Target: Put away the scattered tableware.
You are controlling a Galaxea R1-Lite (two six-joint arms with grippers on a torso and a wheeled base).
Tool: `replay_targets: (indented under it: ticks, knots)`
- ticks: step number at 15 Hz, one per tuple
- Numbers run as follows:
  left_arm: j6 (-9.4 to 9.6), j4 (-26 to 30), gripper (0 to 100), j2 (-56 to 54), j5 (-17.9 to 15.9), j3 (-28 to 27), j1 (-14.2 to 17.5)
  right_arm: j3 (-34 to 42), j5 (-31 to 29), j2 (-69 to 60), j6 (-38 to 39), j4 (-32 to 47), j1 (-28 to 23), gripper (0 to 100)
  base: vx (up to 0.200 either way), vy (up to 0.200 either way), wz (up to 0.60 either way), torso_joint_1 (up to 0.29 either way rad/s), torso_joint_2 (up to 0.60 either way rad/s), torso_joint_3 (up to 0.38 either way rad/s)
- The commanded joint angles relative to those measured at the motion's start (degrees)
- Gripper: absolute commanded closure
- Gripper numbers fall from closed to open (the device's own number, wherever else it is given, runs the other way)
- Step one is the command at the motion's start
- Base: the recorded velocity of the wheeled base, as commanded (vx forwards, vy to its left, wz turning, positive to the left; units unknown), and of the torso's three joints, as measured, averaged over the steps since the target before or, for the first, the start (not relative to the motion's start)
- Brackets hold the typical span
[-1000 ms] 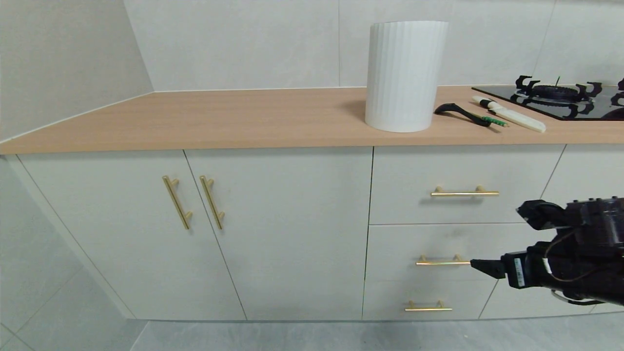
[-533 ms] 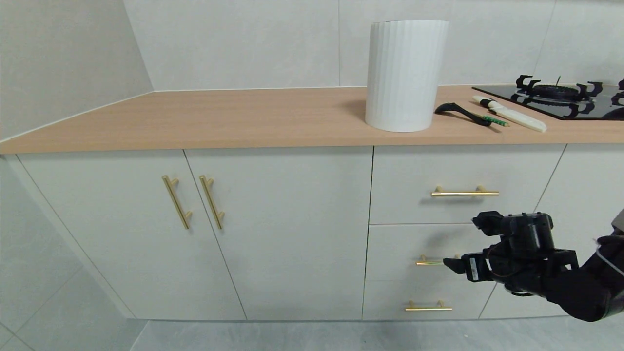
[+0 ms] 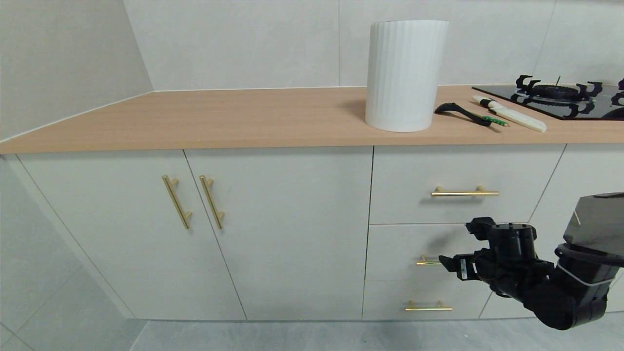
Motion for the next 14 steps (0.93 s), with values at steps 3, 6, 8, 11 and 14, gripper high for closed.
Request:
replay_targets:
  ticks: [3,6,8,11,14]
  knots:
    - [-0.05,0.0,0,0.1,0.0,0.0,0.0,-2.8,-0.5,5.6,2.2,-1.1,0.0,0,0.0,0.0,0.0,0.0,0.0,0.0]
    - [0.04,0.0,0,0.1,0.0,-0.1,0.0,-4.5,-0.6,7.7,2.3,-1.2,-0.7,0,0.0,0.0,0.0,0.0,0.0,0.0]
    - [-0.05,0.0,0,0.1,0.0,0.0,0.0,-5.9,-1.1,8.9,2.3,-1.2,-1.2,0,0.0,0.0,0.0,0.0,0.0,0.0]
    - [-0.05,0.0,0,0.1,0.0,0.0,0.0,-8.2,-3.8,11.2,3.1,-1.3,-1.2,0,0.0,0.0,0.0,0.0,0.0,0.0]
    - [-0.05,0.0,0,0.1,0.0,0.0,0.0,-9.2,-4.0,12.2,3.5,-1.3,-1.2,0,0.0,0.0,0.0,0.0,0.0,0.0]
